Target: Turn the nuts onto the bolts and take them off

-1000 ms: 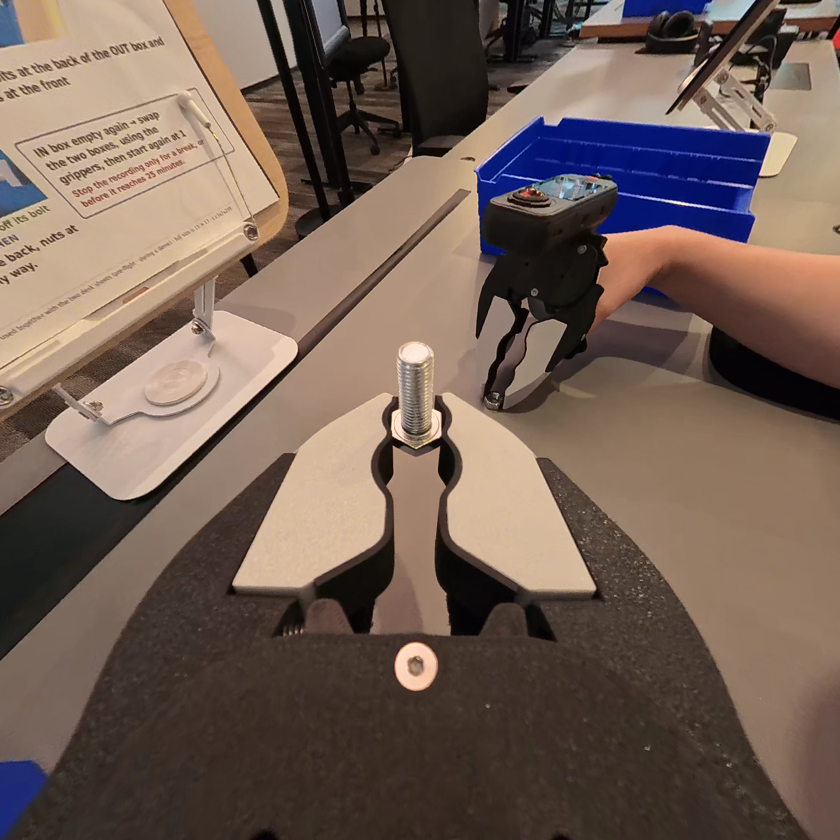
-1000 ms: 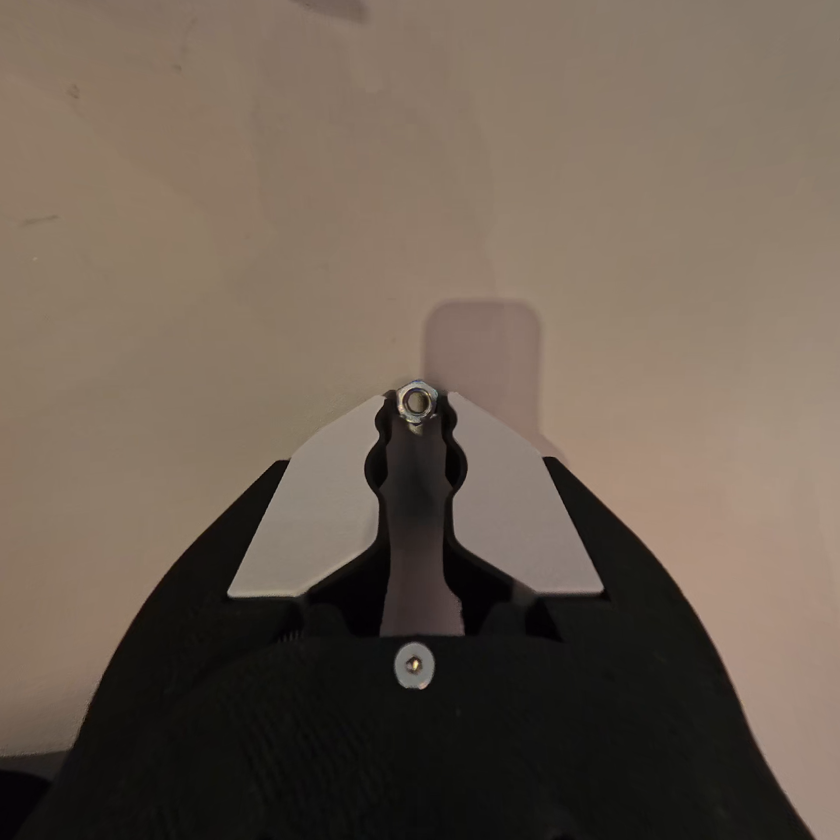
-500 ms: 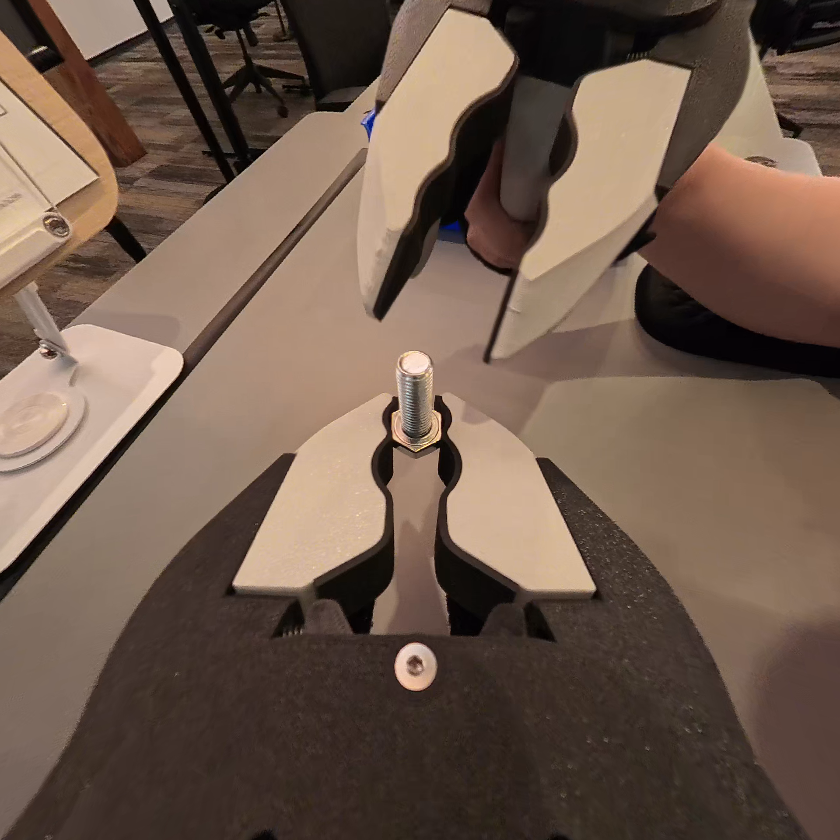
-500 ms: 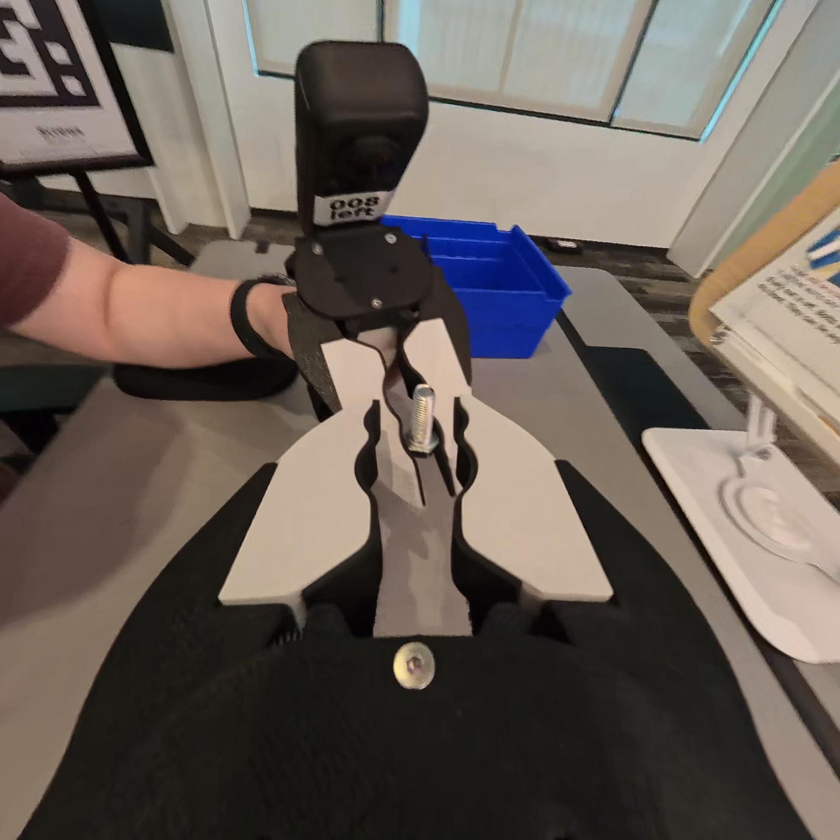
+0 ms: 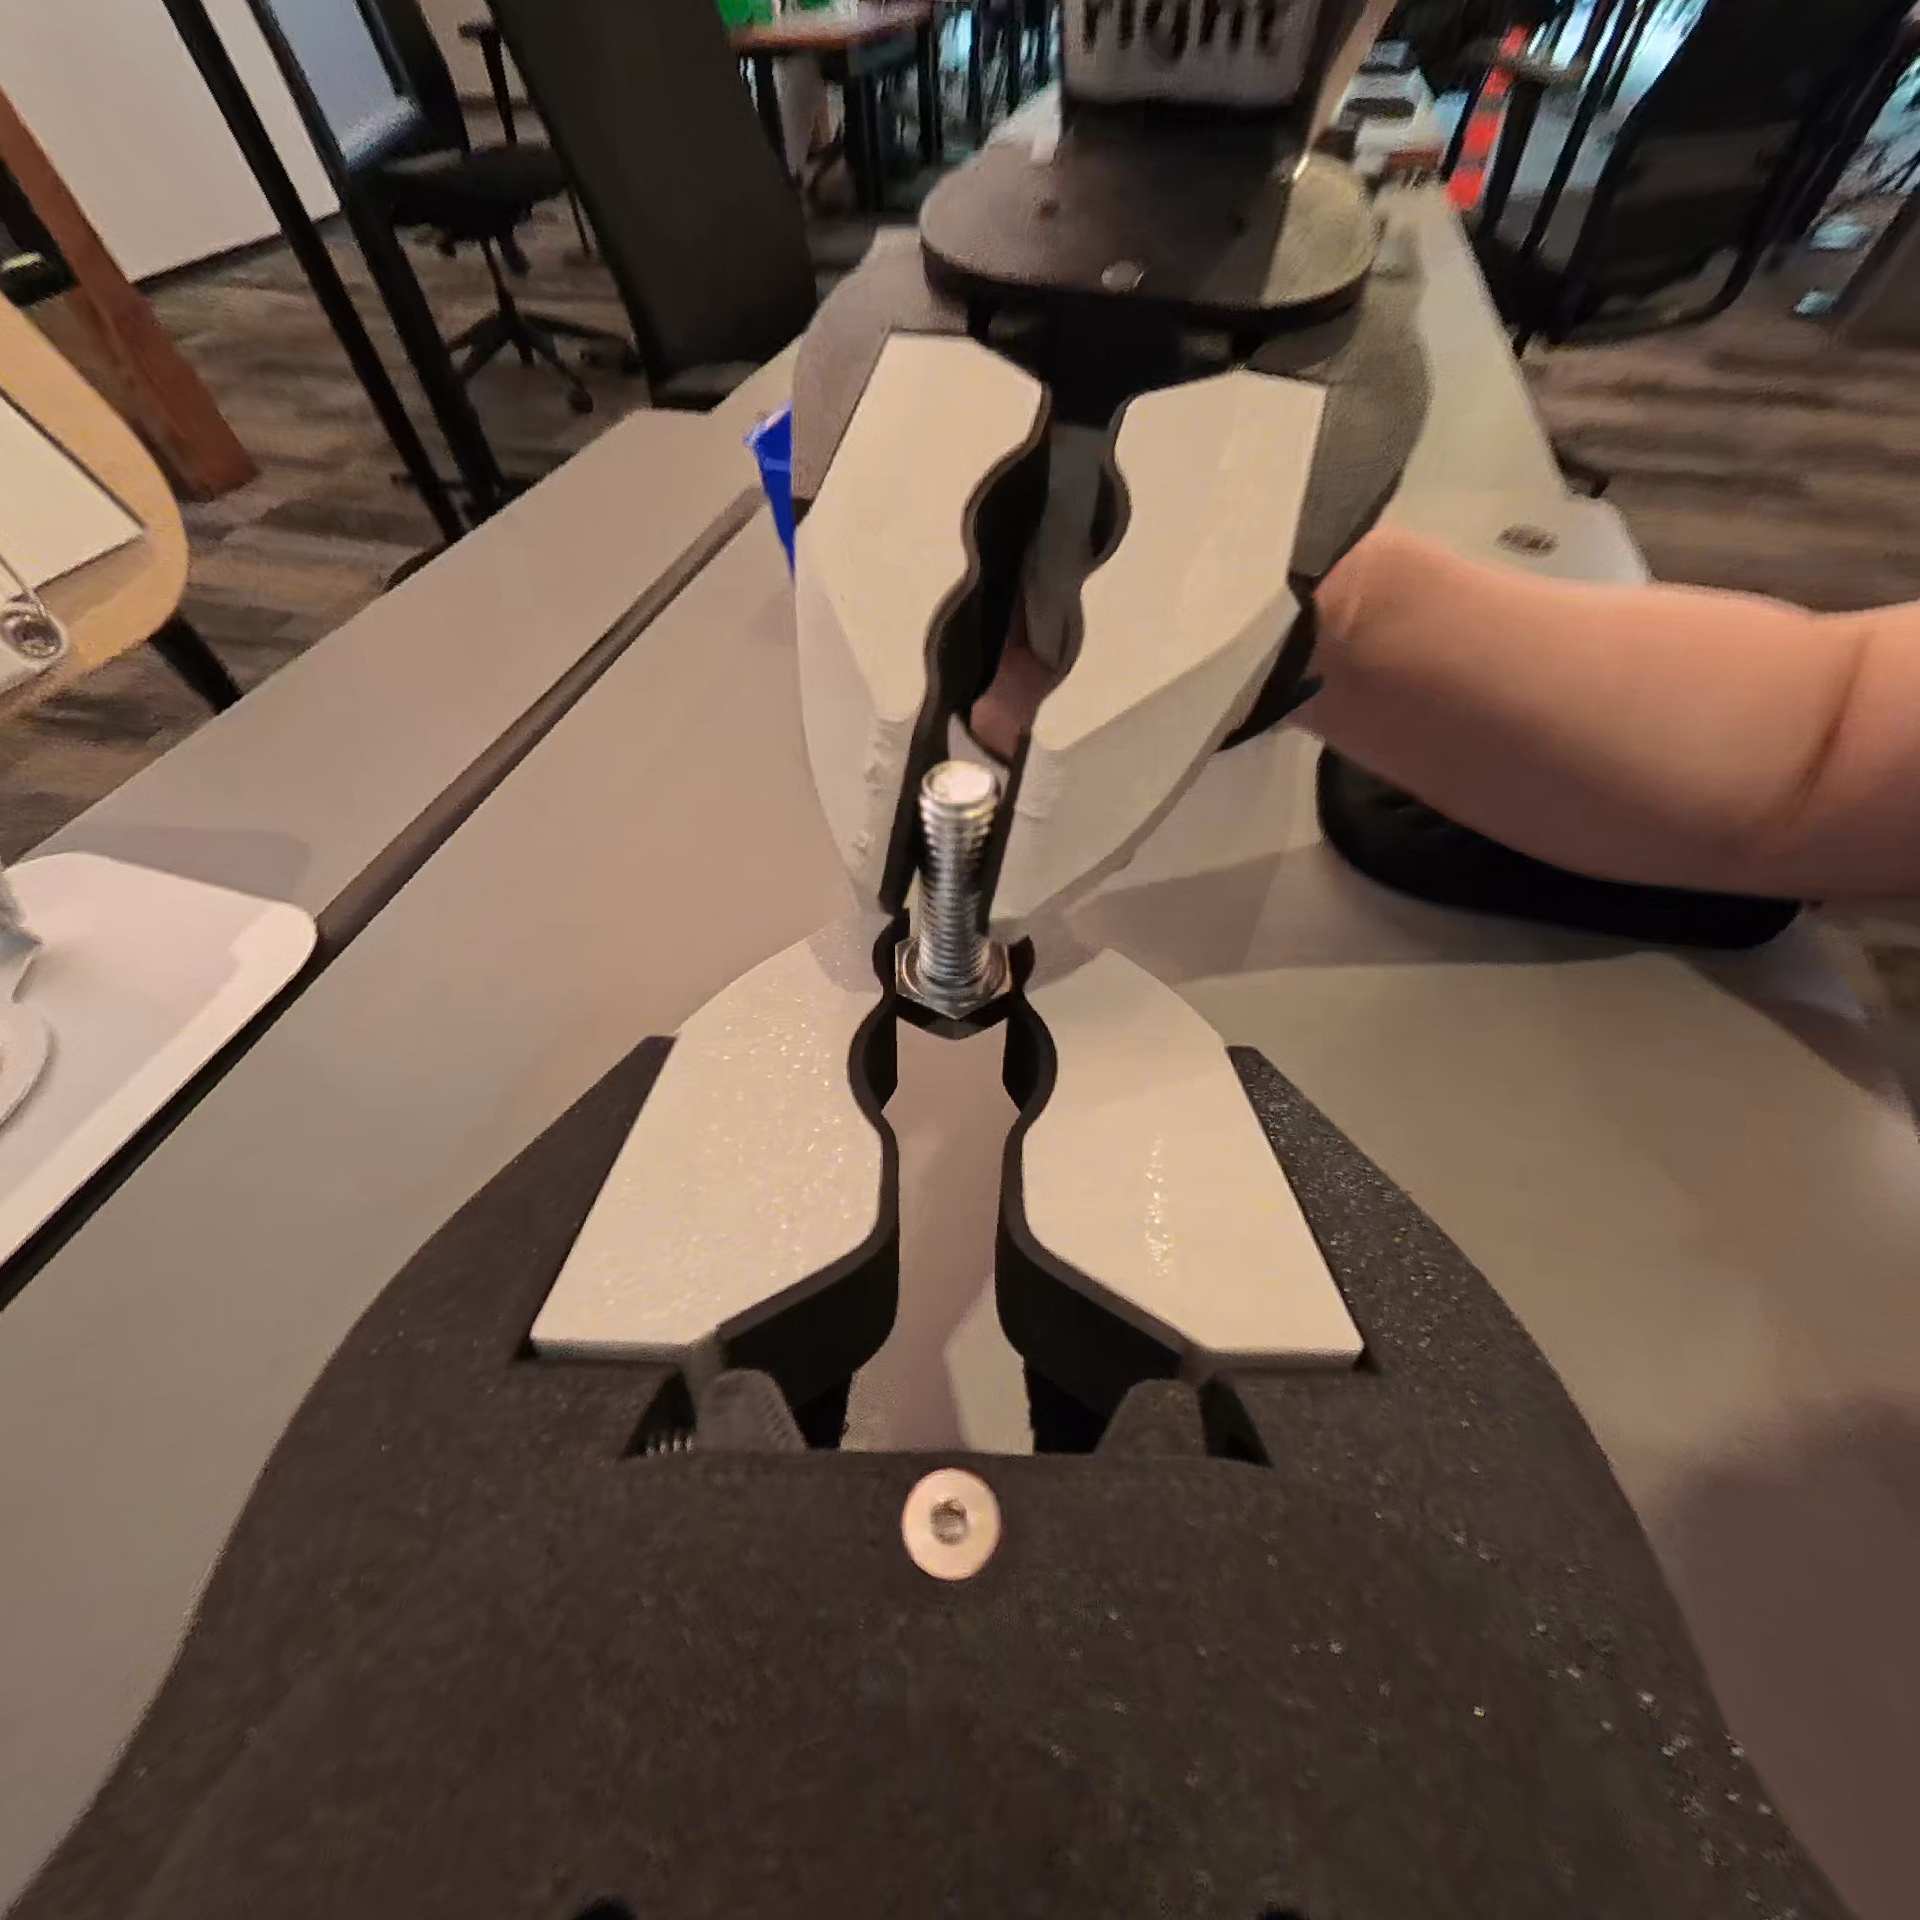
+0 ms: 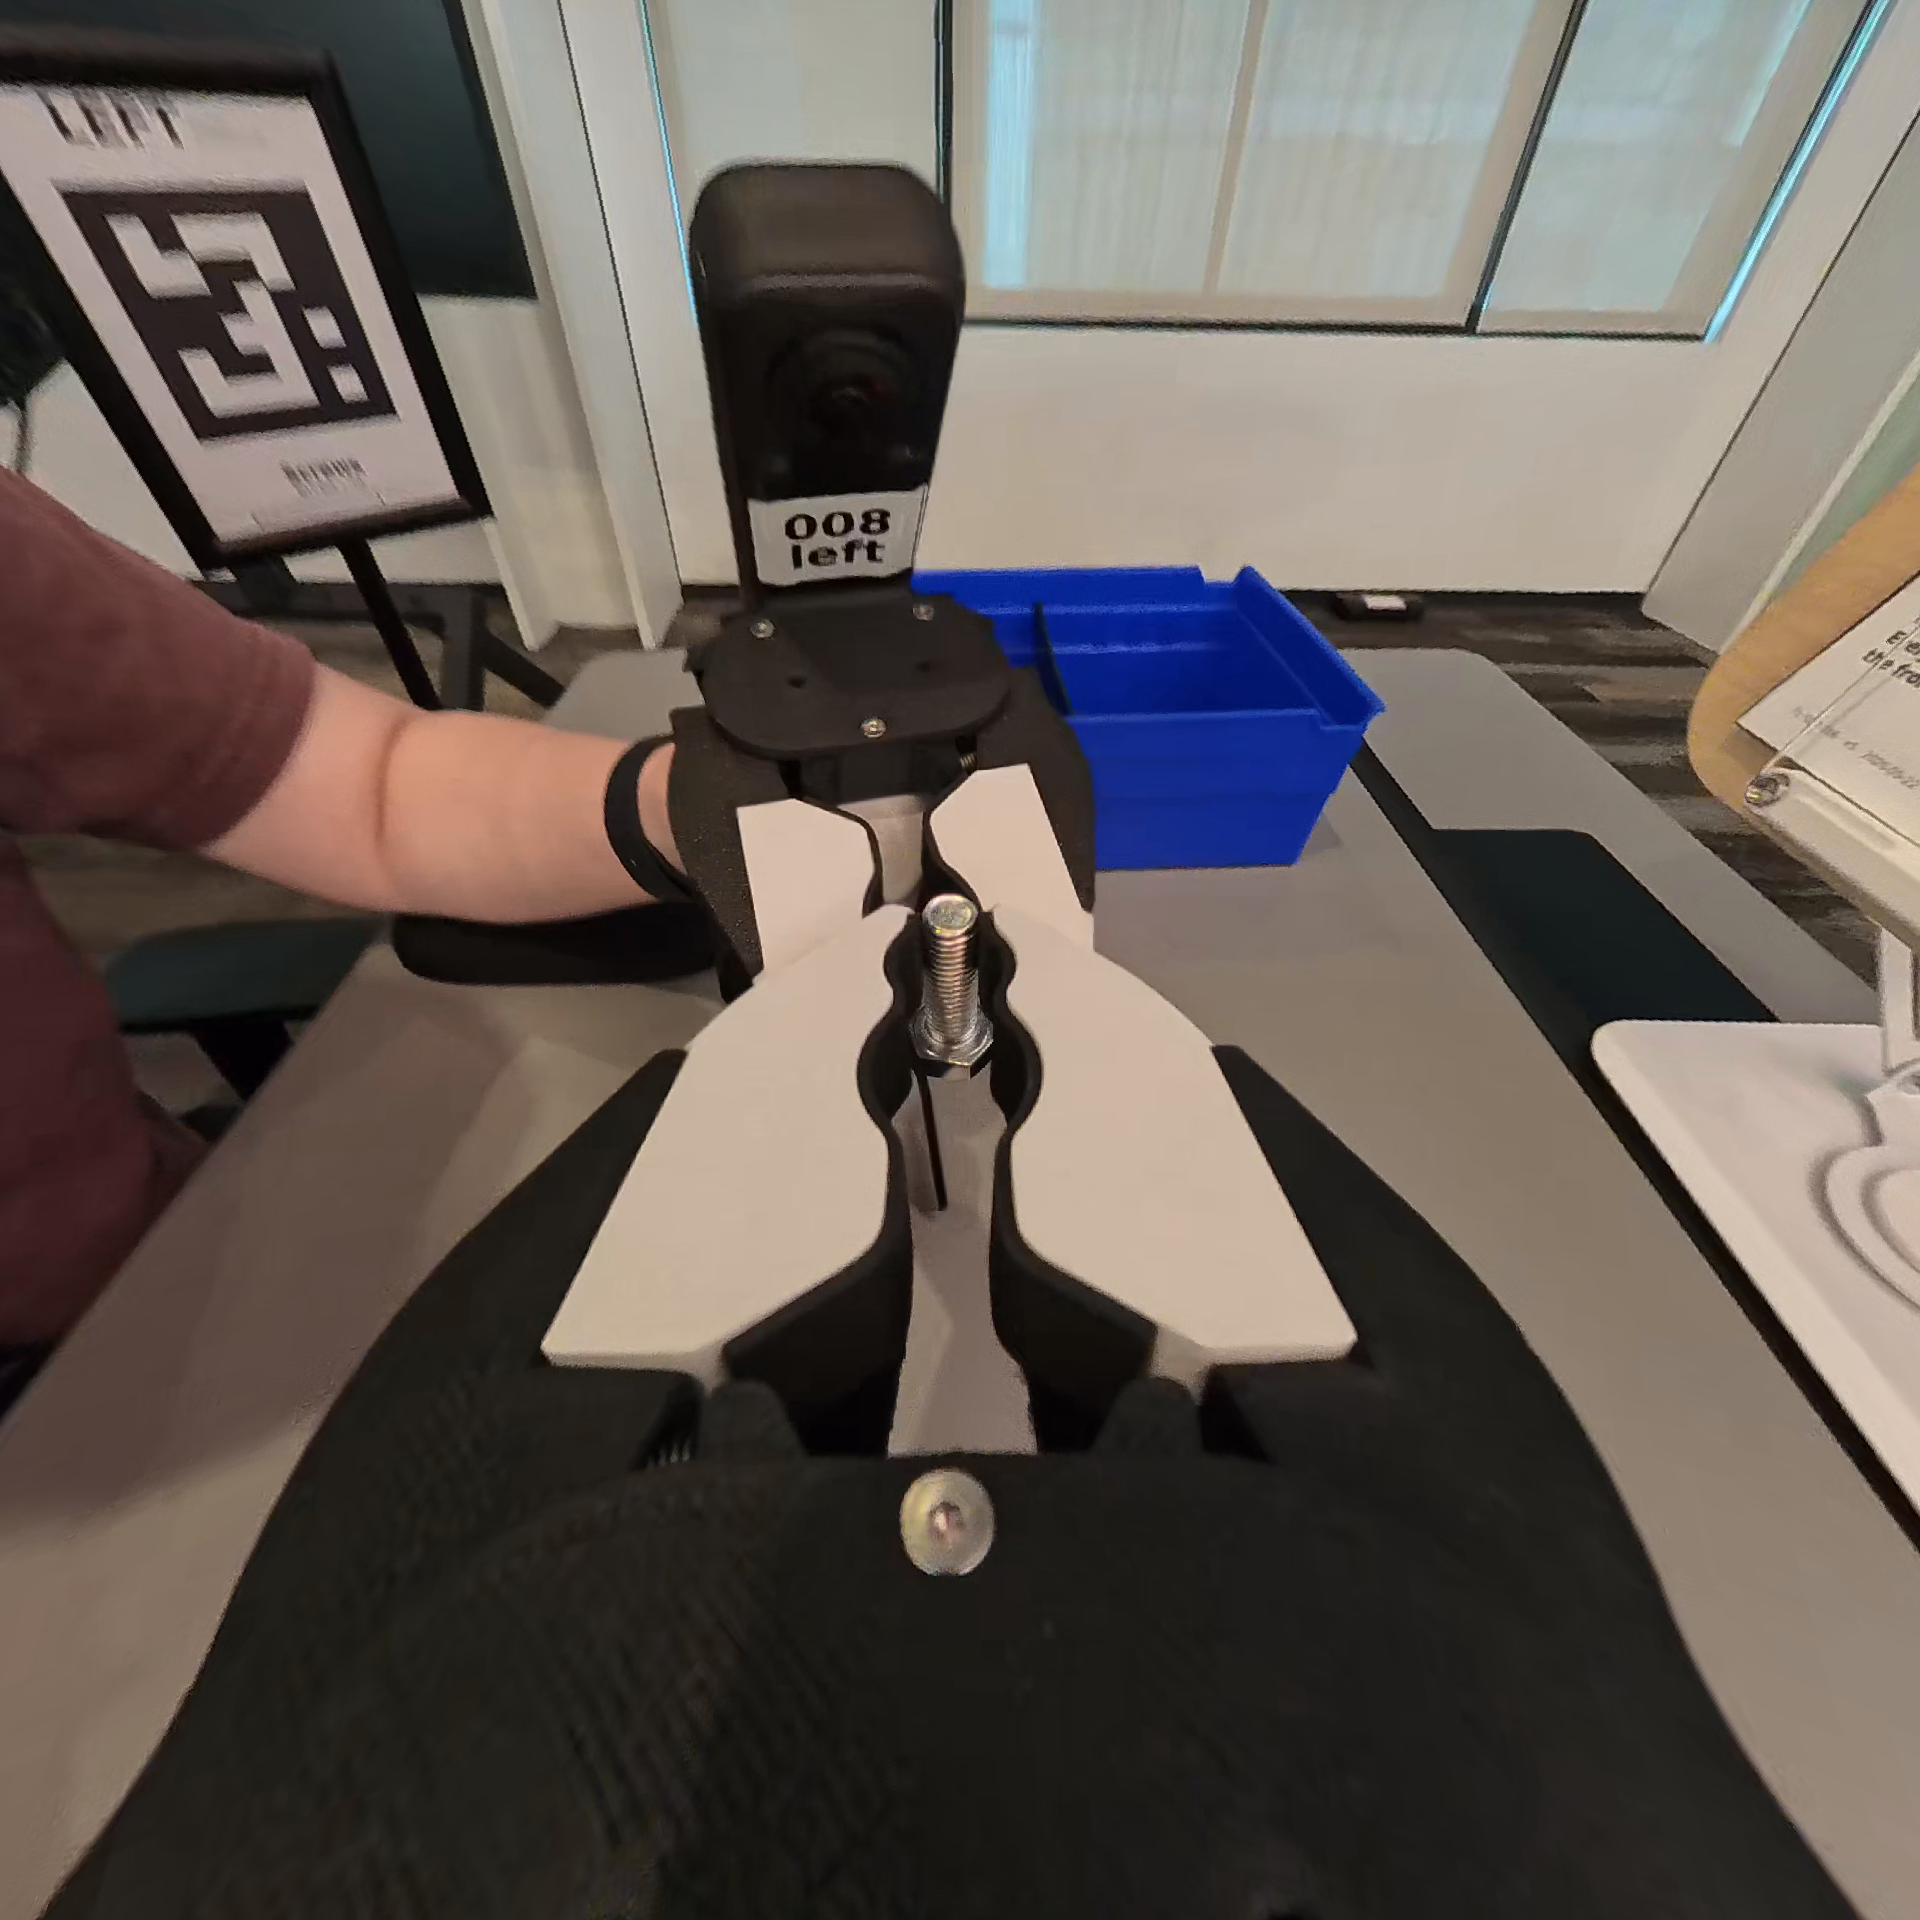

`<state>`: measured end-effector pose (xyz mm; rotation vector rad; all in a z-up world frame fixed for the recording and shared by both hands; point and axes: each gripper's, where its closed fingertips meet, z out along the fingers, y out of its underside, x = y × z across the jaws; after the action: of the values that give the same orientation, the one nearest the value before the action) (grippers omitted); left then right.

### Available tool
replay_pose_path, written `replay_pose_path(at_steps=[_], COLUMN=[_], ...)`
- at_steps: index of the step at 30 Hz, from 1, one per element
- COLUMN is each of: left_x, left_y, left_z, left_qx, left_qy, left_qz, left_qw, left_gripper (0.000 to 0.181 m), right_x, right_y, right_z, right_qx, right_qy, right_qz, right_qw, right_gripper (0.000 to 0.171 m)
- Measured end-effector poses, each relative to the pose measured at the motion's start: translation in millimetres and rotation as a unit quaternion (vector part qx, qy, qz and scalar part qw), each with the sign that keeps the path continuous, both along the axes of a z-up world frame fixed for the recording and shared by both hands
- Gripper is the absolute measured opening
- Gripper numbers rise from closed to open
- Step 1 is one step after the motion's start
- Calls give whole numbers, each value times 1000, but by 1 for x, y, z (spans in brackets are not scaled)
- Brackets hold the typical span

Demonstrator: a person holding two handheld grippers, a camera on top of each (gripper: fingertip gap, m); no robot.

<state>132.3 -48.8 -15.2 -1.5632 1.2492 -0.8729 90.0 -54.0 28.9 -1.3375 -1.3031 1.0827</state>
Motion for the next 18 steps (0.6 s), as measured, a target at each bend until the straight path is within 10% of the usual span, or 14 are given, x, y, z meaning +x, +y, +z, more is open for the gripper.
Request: replay_pose_path(at_steps=[18], left_x=[-2], left_y=[5], left_z=[18], left_qx=[33], left_qy=[-47], left_qz=[31], left_qw=[998], left_gripper=[16], right_x=[-3], right_y=[3], right_z=[14], right_qx=[-18], right_qy=[59], right_qz=[-10], right_qw=[998], right_gripper=[10])
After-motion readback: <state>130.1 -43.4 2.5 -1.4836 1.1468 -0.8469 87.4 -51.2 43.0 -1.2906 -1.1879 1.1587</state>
